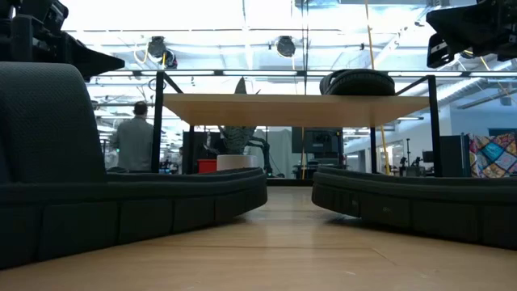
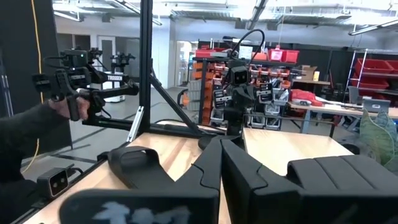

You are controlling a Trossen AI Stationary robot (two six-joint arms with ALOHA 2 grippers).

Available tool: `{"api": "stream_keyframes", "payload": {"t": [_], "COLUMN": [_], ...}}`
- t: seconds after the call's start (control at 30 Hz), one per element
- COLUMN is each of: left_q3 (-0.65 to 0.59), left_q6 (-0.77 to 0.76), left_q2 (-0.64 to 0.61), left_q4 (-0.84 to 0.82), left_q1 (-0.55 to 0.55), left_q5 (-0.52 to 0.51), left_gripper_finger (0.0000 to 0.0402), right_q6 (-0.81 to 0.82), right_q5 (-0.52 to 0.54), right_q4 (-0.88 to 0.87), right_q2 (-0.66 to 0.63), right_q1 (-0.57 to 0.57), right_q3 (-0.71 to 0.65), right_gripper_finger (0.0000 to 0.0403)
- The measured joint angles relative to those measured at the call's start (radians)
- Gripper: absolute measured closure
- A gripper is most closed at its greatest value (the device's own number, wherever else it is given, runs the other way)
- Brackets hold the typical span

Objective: Pick and place slides into the shelf
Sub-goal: Put the top black slide on the shelf

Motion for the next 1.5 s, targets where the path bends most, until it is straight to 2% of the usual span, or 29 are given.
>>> {"api": "stream_keyframes", "payload": {"t": [0.17,0.37,1.03,1.27,1.5], "left_q3": [0.000,0.000,0.000,0.000,0.000], "left_q6": [-0.001,-0.002,-0.001,-0.001,-0.009], "left_q2": [0.000,0.000,0.000,0.000,0.000], "left_q4": [0.000,0.000,0.000,0.000,0.029], "left_q1": [0.000,0.000,0.000,0.000,0.000], "left_q5": [0.000,0.000,0.000,0.000,-0.001], "left_gripper_finger": [0.0401,0.0401,0.0401,0.0401,0.0401], "right_q6": [0.008,-0.016,-0.012,-0.018,-0.013], "right_q5": [-0.009,-0.105,-0.105,-0.104,-0.105], "right_q4": [-0.004,0.000,-0.001,0.123,0.134], "right_q2": [0.000,0.000,0.000,0.000,0.000], "right_q1": [0.000,0.000,0.000,0.000,0.000], "right_q3": [0.000,0.000,-0.018,-0.068,-0.074], "right_gripper_finger": [0.0403,0.0403,0.0403,0.0403,0.0403]}}
